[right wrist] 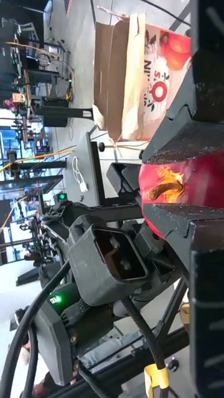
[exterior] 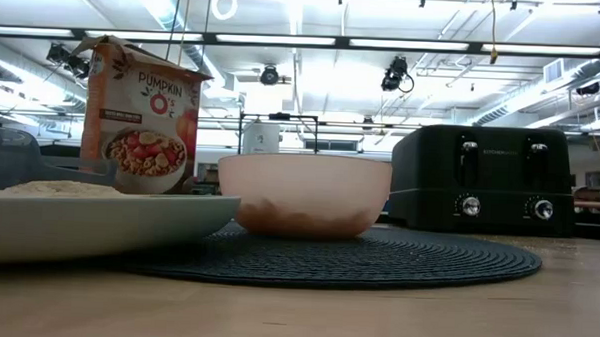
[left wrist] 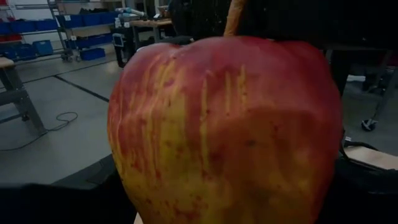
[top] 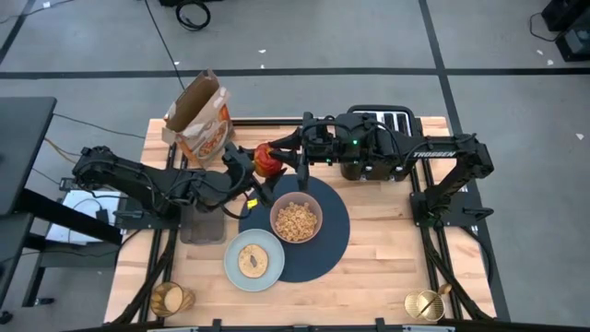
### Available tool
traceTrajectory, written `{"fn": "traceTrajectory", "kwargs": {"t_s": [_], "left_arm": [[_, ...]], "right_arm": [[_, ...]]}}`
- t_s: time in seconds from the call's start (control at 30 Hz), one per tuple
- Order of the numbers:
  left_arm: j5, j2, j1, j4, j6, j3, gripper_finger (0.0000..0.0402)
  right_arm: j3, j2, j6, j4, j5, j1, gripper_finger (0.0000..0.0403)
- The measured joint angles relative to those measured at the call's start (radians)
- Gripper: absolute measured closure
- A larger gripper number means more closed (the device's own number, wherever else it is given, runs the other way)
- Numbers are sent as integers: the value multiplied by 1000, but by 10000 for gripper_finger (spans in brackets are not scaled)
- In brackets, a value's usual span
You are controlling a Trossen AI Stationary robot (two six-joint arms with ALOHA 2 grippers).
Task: Arrange a breakfast setting
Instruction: Put the apple on the top left of the orange bowl on the blue placemat
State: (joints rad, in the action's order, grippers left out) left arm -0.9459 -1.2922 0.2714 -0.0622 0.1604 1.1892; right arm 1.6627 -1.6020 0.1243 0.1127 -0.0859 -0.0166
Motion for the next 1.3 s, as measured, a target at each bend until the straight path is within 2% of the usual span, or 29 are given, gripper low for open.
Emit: {"fn": "traceTrajectory", "kwargs": {"t_s": [0.2, 0.43, 0.67, 1.0, 1.17, 1.23, 1.3], "left_arm": [[16, 0, -7, 5, -22, 0, 67], [23, 0, -14, 5, -25, 0, 60], [29, 0, -23, 1, -25, -1, 54], [93, 8, -51, -26, -12, -1, 50], [202, 42, -85, -272, 157, 53, 49], [233, 49, -106, -347, 189, 80, 49], [308, 48, -134, -415, 196, 114, 49]], "right_arm": [[1, 1, 4, 6, 4, 0, 311], [2, 2, 5, 19, 20, 3, 387], [2, 3, 41, 54, 36, 25, 390], [2, 3, 36, 52, 38, 41, 390], [-1, -2, 28, 59, 37, 63, 390], [-2, -3, 5, 52, 34, 71, 390], [-2, -3, -15, 50, 34, 77, 390]]}}
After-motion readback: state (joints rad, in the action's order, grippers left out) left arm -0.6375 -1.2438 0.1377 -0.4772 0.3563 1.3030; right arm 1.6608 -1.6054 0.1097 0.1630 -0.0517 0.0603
